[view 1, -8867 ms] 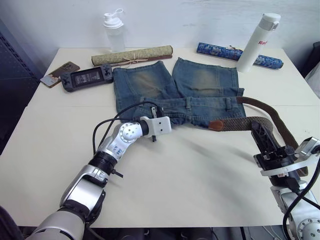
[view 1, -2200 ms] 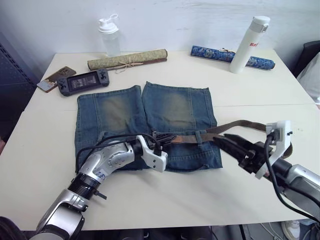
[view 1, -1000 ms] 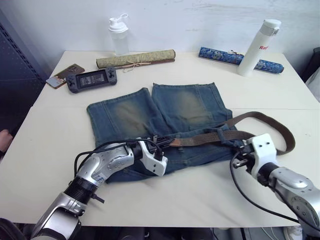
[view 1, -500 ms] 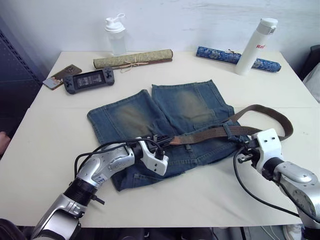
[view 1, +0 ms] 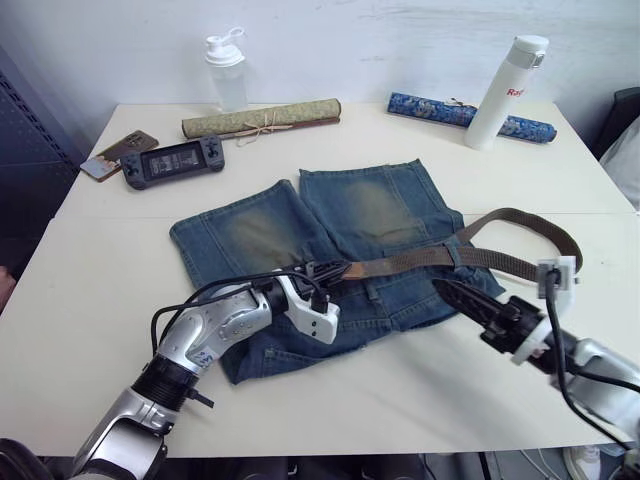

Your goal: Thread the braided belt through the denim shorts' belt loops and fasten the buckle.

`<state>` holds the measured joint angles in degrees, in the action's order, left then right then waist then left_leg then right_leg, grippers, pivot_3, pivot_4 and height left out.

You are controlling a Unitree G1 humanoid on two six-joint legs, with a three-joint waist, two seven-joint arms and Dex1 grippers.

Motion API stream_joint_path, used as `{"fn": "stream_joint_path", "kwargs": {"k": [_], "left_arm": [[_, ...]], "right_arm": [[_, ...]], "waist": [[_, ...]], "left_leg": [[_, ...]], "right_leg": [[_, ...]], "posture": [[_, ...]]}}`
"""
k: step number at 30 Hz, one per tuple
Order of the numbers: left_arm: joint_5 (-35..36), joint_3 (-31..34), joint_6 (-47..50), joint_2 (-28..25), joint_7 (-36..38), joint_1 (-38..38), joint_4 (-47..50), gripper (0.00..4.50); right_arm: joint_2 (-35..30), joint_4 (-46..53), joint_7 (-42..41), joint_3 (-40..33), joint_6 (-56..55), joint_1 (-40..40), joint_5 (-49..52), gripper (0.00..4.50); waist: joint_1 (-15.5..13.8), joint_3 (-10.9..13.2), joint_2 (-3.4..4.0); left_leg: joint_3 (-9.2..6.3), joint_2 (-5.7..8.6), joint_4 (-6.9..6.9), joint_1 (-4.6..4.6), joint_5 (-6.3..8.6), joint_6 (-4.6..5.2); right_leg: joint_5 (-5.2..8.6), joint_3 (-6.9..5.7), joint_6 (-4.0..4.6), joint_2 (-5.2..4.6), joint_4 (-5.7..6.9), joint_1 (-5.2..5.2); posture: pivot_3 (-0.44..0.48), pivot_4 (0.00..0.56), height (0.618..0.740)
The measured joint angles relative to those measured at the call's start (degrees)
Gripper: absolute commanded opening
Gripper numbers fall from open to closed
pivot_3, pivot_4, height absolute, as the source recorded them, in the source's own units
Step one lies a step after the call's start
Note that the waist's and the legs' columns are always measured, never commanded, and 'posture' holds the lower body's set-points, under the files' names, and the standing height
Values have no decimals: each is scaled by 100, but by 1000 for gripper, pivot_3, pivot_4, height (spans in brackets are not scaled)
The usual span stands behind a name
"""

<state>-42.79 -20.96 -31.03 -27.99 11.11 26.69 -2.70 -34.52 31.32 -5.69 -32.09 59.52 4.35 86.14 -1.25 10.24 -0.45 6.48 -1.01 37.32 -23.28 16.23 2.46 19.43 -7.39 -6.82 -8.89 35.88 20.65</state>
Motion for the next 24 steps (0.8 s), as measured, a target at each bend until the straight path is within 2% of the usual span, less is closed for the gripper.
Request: {"fn": "stream_joint_path", "kwargs": {"k": [2, 4, 8, 13, 22, 23, 24], "left_arm": [[1, 2, 3, 40, -25, 0, 10, 0], [1, 24, 8, 37, -66, 0, 15, 0], [0, 36, -21, 54, -138, 0, 48, 0], [0, 39, -32, 53, -151, 1, 50, 0], [0, 40, -32, 50, -151, 1, 53, 0], [0, 40, -32, 50, -151, 1, 53, 0], [0, 39, -32, 50, -150, 1, 53, 0]], "right_arm": [[340, 4, 721, 406, -289, 8, 806, 3643], [1113, -41, 1924, 1132, -965, -28, 1556, 3643], [2169, -436, 3177, 1941, -1903, -477, 1709, 3643], [2729, -681, 3536, 2190, -2501, -708, 1655, 3643], [2741, -700, 3582, 2167, -2947, -819, 1407, 3643], [2739, -700, 3582, 2174, -2950, -818, 1407, 3115], [2740, -700, 3582, 2196, -2950, -818, 1401, 2956]], "waist": [[15, 0, 2], [8, 0, 1], [5, 1, 5], [12, 1, 6], [33, 1, 6], [37, 1, 6], [40, 1, 6]], "left_leg": [[6, 2, -1, 1, -1, -2], [5, 2, -3, 0, -3, -6], [18, 7, -2, -3, -4, -6], [22, 6, -5, -5, -4, -6], [40, 5, -8, -13, -5, -7], [41, 5, -7, -14, -5, -7], [41, 5, -7, -14, -5, -7]], "right_leg": [[0, 1, 0, -1, 1, 5], [0, -1, 0, 1, 8, 4], [0, -4, -1, 22, 15, 15], [0, -2, -1, 24, 17, 22], [0, 2, -1, 23, 38, 50], [0, 1, -1, 23, 40, 52], [0, 1, -1, 23, 40, 53]], "posture": [[0, 150, 717], [0, 150, 717], [0, 150, 717], [0, 150, 717], [0, 150, 717], [0, 150, 717], [0, 150, 717]]}}
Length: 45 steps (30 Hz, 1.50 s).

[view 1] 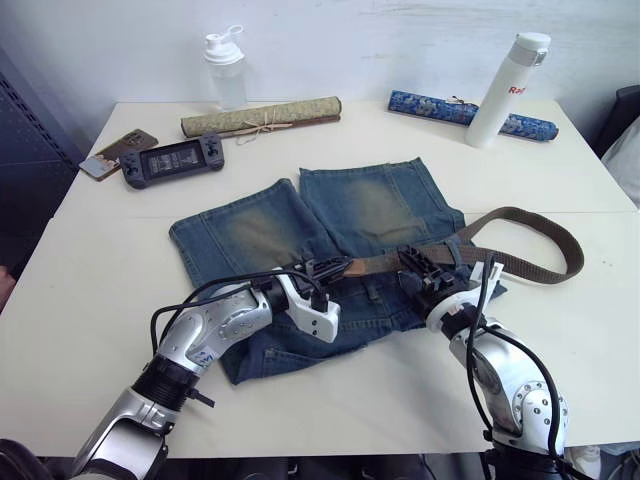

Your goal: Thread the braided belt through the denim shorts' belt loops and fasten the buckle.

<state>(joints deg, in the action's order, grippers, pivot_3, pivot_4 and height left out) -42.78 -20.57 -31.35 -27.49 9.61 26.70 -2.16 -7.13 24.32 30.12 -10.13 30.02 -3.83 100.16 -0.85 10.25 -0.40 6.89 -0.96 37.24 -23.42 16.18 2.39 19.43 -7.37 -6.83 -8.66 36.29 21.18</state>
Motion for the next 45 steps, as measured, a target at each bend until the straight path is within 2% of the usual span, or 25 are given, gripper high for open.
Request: {"fn": "stream_joint_path", "kwargs": {"k": [1, 3, 6, 7, 11, 12, 14, 15, 16, 18, 21, 24, 27, 31, 37, 45], "left_arm": [[0, 0, 0, 0, 0, 0, 0, 0], [0, 0, 0, 0, 1, 0, 0, 0], [8, 0, -2, 0, 15, 0, 0, 0], [9, 0, -1, -5, 29, 0, 0, 0], [83, 2, -2, -7, 60, 1, -2, 0], [89, 3, -2, -7, 62, 1, -2, 852], [247, 14, -5, 6, 119, 1, -11, 1363], [553, 24, -44, 23, 247, 0, -10, 1939], [644, 29, -31, 35, 301, 0, -10, 2097], [1131, 79, 177, 137, 594, -36, -10, 3007], [2198, 227, 577, 149, 1263, -224, 129, 3007], [4384, 501, 1487, -6, 2312, -932, 1092, 3007], [5792, 824, 2472, -411, 2921, -1552, 1911, 3007], [6826, 1219, 3600, -900, 3295, -2318, 2481, 3007], [7033, 1570, 4144, -776, 3084, -2472, 2812, 3007], [6995, 1804, 3845, -667, 3392, -2907, 2671, 3007]], "right_arm": [[0, 0, 0, 30, 0, 0, -3, 2392], [14, 0, -5, 78, -11, 0, -7, 1595], [64, 1, -11, 111, -57, 0, -57, 159], [92, 2, -17, 116, -90, 0, -78, 63], [140, 2, -63, 123, -134, 0, -112, 63], [140, 2, -68, 123, -135, 0, -112, 0], [139, 2, -99, 117, -138, -1, -117, 0], [134, 2, -138, 70, -173, -6, -120, 0], [129, 2, -151, 58, -189, -9, -119, 0], [81, 1, -224, 14, -218, -20, -118, 0], [-53, -1, -311, -66, -217, -34, -93, 0], [-438, 6, -500, -317, -133, -51, 156, 0], [-832, -2, -680, -614, -38, -47, 422, 0], [-1382, -42, -992, -866, 176, -24, 653, 0], [-1703, -220, -1276, -871, 417, -2, 635, 0], [-1654, -459, -1623, -618, 543, 117, 114, 0]], "waist": [[4, 0, 0], [8, 0, 0], [9, 0, 0], [10, 0, 0], [15, 0, 0], [16, 0, 0], [19, 0, 0], [18, 0, 0], [18, 0, 0], [21, 0, 0], [68, 0, 0], [120, 1, 2], [159, 2, 4], [149, 4, 8], [85, 4, 8], [92, 4, 9]], "left_leg": [[0, 0, 0, -1, 0, 0], [2, 0, 0, -2, 0, 0], [3, 0, 1, -5, 0, 0], [4, 0, 1, -6, 0, 0], [6, 0, 2, -12, -1, 0], [6, 0, 2, -13, -1, 0], [6, 0, 3, -17, -1, 0], [6, 0, 5, -19, -1, -1], [6, 0, 6, -19, -1, -1], [6, 1, 7, -20, -2, -1], [5, 0, 8, -20, -3, -2], [2, -4, 14, -23, -3, -3], [-2, -10, 13, -19, -6, -8], [0, -7, 9, -8, -6, -9], [1, 0, 7, -8, -4, -4], [8, -2, 4, -7, -5, -6]], "right_leg": [[0, 1, 0, 0, 1, 1], [0, 2, 0, 0, 3, 5], [0, 2, 0, 0, 5, 8], [0, 2, 0, 0, 6, 10], [0, 5, 0, 0, 11, 19], [0, 5, 0, 0, 12, 20], [0, 5, 0, 0, 13, 23], [0, 5, 0, 0, 13, 26], [0, 5, 0, 0, 13, 26], [0, 4, 0, 1, 15, 25], [0, 4, 1, 2, 15, 25], [0, 25, 1, -2, 10, 23], [3, 56, 5, 0, 2, 16], [7, 66, 12, 8, 7, 14], [7, 68, 12, 9, -17, 12], [7, 70, 12, 12, -16, 17]], "posture": [[0, 150, 717], [0, 150, 717], [0, 150, 717], [0, 150, 717], [0, 150, 717], [0, 150, 717], [0, 150, 717], [0, 150, 717], [0, 150, 717], [0, 150, 717], [0, 150, 717], [0, 150, 717], [0, 150, 717], [0, 150, 717], [0, 150, 717], [0, 150, 717]]}}
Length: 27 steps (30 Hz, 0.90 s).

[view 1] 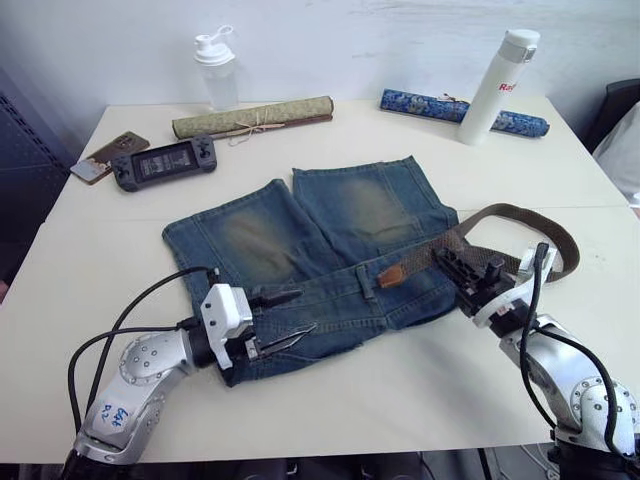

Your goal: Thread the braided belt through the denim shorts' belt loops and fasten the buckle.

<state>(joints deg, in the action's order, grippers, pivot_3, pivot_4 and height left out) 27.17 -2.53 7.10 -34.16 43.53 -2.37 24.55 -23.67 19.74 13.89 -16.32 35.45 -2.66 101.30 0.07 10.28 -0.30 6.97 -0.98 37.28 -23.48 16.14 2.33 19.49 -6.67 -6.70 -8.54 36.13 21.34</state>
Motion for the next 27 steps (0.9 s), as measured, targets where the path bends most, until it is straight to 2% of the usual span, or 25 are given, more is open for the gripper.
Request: {"fn": "stream_joint_path", "kwargs": {"k": [11, 27], "left_arm": [[-97, 162, -462, 130, 326, -250, -331, 3007], [-176, 163, -459, 247, 399, -227, -459, 3007]], "right_arm": [[351, -215, -355, 233, 122, -44, -576, 0], [583, -211, -359, 373, 178, -344, -1221, 0]], "waist": [[7, 0, 0], [13, 0, 0]], "left_leg": [[-1, -4, -6, -1, 2, -1], [1, -5, -7, -1, 3, -3]], "right_leg": [[0, 2, 0, -5, -4, 3], [0, 2, 0, -4, -4, 5]], "posture": [[0, 150, 717], [0, 150, 717]]}}
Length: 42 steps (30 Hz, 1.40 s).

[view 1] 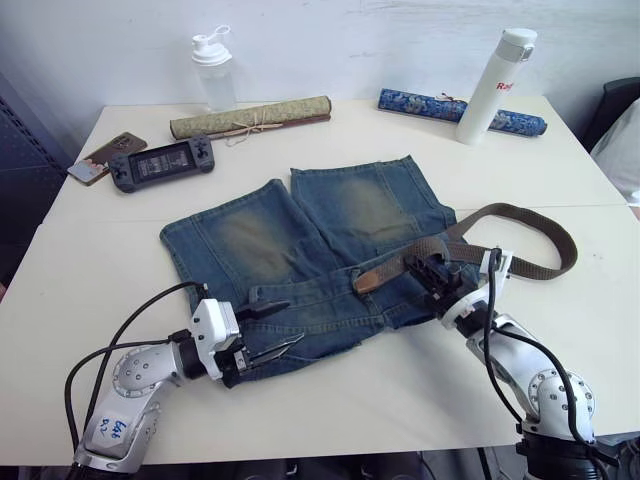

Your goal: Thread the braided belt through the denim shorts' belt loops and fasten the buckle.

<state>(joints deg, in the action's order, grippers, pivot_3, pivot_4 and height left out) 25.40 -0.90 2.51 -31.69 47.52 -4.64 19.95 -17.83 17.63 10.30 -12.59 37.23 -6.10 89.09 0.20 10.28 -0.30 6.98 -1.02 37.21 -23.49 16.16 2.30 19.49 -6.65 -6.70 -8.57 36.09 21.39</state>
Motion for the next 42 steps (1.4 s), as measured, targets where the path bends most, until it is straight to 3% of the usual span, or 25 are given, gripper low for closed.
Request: {"fn": "stream_joint_path", "kwargs": {"k": [11, 24, 36, 42], "left_arm": [[-54, -2, 182, 4, -114, 195, 21, 3007], [-63, -2, 491, 3, -225, 368, 201, 3007], [-77, -2, 553, 3, -236, 430, 201, 3007], [-88, -4, 553, 4, -231, 447, 200, 3007]], "right_arm": [[-657, 780, -289, 48, 36, -84, -1320, 0], [-249, 1007, -479, 527, -23, 20, -2518, 0], [0, 1022, -577, 758, 174, 20, -2560, 0], [280, 1011, -363, 703, 375, 20, -2034, 0]], "waist": [[-9, 0, 0], [7, 0, 0], [2, 0, 0], [12, 0, 0]], "left_leg": [[1, 0, -1, -1, 0, -1], [2, -1, -4, 1, -1, -5], [1, 0, -4, 0, -1, -5], [1, -3, -7, 1, 0, -7]], "right_leg": [[0, -1, 0, -1, -1, 1], [0, -1, 0, 4, -1, 2], [0, -1, 0, 4, -1, 2], [0, 0, 0, 4, -1, 3]], "posture": [[0, 150, 717], [0, 150, 717], [0, 150, 717], [0, 150, 717]]}}
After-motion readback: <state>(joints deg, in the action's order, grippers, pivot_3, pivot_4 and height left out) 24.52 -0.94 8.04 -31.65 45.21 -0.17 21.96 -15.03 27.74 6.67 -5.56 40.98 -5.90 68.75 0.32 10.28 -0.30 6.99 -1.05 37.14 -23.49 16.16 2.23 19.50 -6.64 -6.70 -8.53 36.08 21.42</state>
